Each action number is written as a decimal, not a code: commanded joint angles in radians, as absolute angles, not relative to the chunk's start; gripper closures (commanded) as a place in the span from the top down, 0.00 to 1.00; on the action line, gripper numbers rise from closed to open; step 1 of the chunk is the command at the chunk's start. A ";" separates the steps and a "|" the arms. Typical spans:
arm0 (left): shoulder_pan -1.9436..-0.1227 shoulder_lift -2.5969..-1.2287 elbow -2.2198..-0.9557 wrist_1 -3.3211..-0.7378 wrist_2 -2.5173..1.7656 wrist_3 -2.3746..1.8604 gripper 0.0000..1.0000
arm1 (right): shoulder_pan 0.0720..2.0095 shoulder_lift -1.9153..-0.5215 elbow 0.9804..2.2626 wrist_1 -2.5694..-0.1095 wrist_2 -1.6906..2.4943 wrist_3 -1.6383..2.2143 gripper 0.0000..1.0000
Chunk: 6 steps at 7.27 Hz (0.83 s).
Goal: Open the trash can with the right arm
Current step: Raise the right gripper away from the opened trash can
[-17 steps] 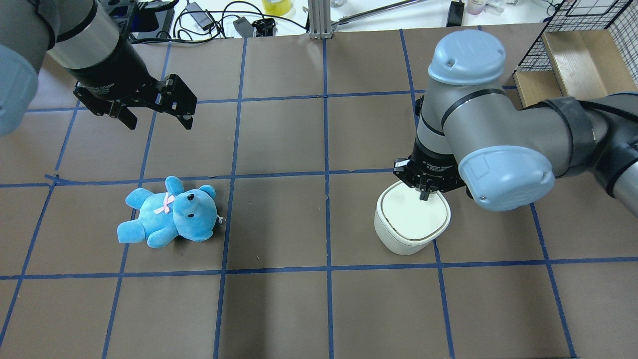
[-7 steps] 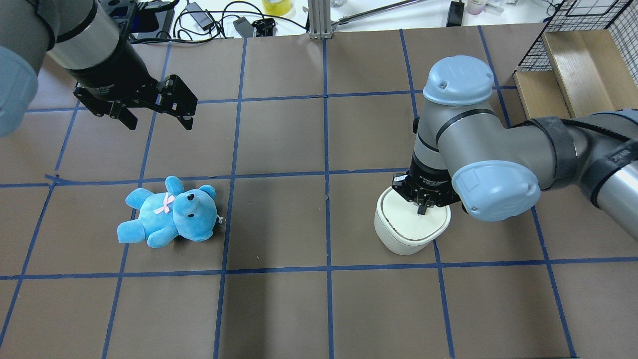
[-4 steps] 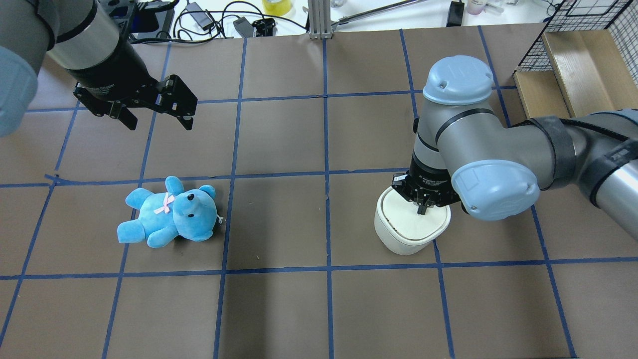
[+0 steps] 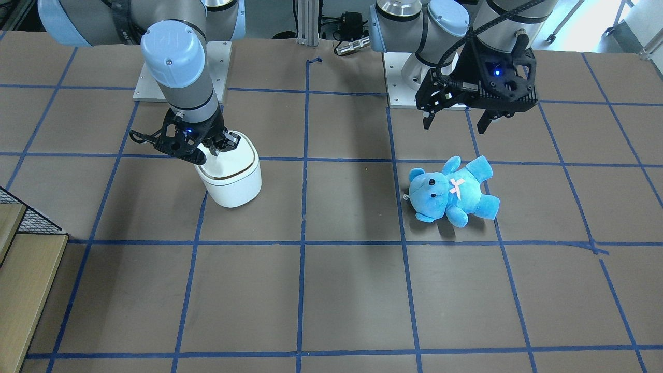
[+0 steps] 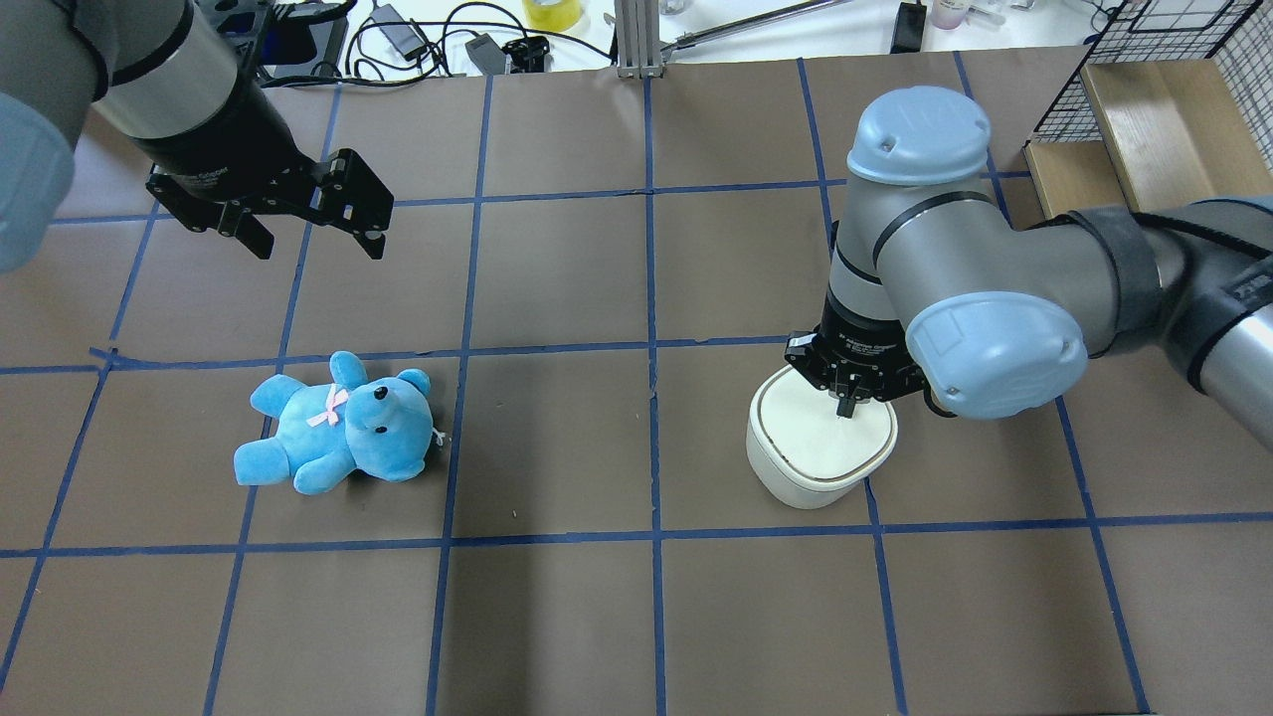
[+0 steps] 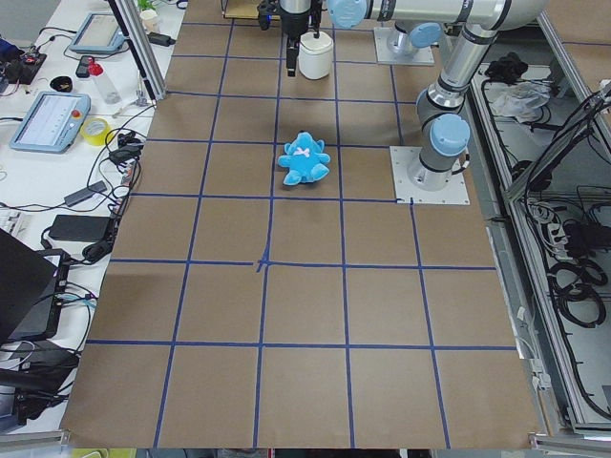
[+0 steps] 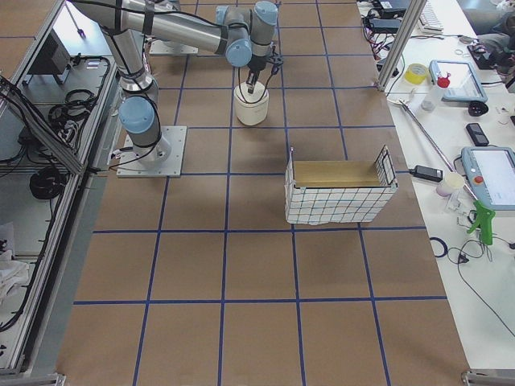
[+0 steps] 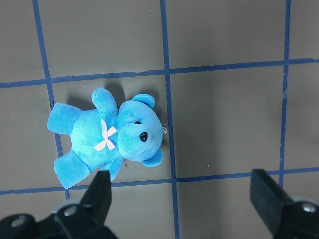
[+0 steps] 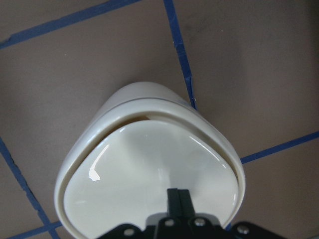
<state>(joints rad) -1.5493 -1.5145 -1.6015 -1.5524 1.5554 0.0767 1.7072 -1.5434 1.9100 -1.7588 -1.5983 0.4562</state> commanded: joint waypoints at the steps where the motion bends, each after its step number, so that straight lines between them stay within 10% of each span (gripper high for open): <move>1: -1.549 -1.516 -1.601 -1.552 1.555 0.077 1.00 | 1.707 -1.545 1.783 -1.590 -1.597 0.462 0.00; 4: -1.548 -1.516 -1.601 -1.552 1.555 0.077 1.00 | 1.706 -1.546 1.657 -1.497 -1.594 0.457 0.00; 6: -1.548 -1.514 -1.603 -1.554 1.557 0.077 1.00 | 1.706 -1.548 1.628 -1.497 -1.594 0.454 0.29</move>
<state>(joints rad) -1.5487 -1.5147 -1.6018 -1.5527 1.5565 0.0767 1.7058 -1.5470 1.6497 -1.5005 -1.5940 0.4561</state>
